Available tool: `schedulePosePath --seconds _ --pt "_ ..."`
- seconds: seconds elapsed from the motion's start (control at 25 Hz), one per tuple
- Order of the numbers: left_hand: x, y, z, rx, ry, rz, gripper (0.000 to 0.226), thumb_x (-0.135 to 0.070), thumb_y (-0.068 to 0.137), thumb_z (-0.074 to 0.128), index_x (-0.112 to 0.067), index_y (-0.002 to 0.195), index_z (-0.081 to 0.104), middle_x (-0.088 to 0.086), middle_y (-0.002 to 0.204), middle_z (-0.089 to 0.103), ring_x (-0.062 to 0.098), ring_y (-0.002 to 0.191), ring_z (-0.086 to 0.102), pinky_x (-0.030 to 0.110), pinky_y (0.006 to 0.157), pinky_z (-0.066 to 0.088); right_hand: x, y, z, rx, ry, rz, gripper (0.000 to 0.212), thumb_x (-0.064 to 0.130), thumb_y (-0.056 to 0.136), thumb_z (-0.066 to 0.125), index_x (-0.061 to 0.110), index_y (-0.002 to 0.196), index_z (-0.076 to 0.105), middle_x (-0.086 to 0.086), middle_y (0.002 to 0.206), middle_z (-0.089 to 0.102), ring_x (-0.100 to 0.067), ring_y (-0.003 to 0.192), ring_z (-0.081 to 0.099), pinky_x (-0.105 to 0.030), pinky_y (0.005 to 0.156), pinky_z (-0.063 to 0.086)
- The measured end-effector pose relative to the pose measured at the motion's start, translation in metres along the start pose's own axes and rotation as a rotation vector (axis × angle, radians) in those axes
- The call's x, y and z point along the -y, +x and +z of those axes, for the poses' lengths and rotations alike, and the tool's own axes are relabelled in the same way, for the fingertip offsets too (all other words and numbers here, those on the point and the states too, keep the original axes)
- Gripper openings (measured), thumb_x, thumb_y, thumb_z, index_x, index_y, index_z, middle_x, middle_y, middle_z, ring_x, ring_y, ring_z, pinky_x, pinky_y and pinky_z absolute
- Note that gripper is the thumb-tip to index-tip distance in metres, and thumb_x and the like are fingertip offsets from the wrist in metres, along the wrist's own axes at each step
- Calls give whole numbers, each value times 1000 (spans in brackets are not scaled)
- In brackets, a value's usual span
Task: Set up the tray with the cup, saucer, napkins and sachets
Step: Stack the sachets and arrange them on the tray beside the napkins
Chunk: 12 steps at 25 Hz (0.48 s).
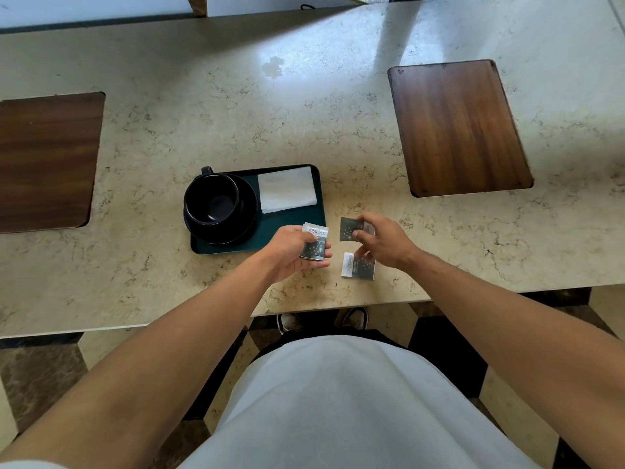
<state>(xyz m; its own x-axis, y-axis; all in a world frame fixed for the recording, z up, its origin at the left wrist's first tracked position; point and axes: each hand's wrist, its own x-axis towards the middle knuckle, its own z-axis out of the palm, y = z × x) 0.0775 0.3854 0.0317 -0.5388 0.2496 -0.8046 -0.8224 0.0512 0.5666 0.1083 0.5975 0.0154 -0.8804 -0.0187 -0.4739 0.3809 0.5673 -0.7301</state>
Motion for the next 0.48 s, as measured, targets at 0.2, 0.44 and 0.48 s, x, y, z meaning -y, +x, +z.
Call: schedulePosePath --seconds 0.2,0.44,0.48 --pt "-4 -1 4 13 -13 -8 14 -4 102 44 -3 109 56 24 106 68 37 98 73 48 78 63 30 3 -10 86 4 -170 47 9 88 76 20 130 59 -2 103 64 -17 69 65 -23 56 56" --pt "-4 -1 0 55 -261 -56 39 1 86 37 4 122 49 31 121 64 45 99 71 55 77 60 39 14 -5 131 3 -50 39 13 79 85 16 108 59 -4 94 70 -15 67 68 -20 53 51" --pt "-4 -1 -1 68 -247 -44 37 -1 86 41 3 122 51 29 119 65 43 99 72 54 78 60 38 15 -4 142 1 -45 40 13 78 86 16 108 59 -5 94 70 -16 68 69 -22 54 53"
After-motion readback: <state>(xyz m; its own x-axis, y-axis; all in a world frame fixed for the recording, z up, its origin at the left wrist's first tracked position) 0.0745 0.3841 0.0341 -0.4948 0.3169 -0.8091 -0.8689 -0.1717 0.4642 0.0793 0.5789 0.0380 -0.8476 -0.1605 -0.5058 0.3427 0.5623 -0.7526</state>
